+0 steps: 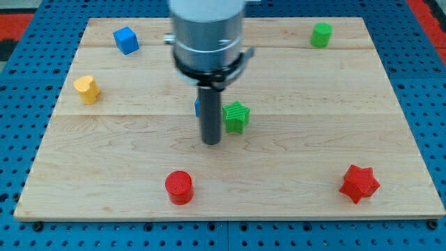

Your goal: Place the green star horizontally at the right side of the triangle

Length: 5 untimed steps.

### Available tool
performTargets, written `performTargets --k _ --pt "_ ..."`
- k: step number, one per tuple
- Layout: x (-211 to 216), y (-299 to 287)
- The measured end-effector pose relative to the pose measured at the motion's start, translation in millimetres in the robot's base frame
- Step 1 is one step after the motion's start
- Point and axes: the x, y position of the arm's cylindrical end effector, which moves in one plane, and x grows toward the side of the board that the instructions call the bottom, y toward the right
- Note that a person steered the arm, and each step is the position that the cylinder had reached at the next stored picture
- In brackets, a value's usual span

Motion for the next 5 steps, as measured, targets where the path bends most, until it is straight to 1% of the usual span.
performTargets --k 1,2,4,5 --pt "-17 4" --pt "-35 58" --pt "-47 157" --pt "-48 197"
